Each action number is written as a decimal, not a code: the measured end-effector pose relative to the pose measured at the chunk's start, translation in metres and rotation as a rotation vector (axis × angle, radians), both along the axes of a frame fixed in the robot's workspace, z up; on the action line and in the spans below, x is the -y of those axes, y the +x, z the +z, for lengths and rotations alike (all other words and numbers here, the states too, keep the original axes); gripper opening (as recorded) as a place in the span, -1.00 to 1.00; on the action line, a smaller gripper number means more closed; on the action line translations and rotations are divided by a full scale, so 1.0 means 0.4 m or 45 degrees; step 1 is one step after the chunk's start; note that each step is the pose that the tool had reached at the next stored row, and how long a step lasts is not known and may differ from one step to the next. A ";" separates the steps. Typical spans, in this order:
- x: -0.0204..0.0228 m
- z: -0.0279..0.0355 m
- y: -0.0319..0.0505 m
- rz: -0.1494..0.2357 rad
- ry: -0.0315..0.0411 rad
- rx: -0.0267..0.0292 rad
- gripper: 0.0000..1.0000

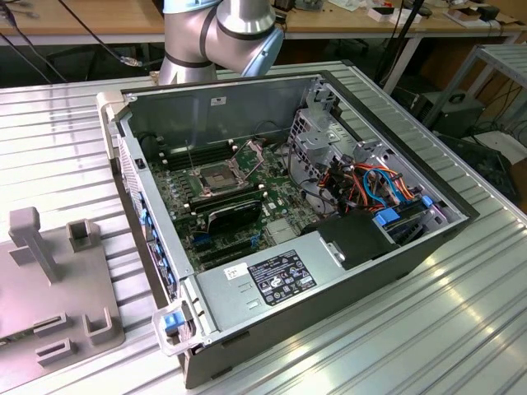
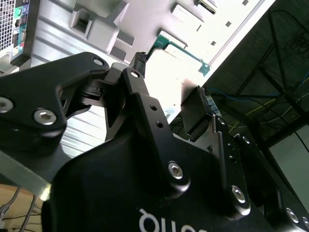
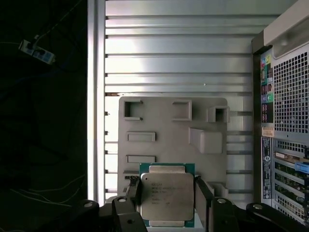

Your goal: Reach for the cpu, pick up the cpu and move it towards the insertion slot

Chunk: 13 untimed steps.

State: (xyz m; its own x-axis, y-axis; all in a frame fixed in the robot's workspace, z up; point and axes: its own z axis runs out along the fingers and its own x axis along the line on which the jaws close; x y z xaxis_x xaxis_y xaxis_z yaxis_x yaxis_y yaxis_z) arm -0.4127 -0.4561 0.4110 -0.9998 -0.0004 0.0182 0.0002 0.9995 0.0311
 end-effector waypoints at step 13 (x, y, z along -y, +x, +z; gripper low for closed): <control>0.000 0.000 0.027 0.000 0.0000 0.0001 0.09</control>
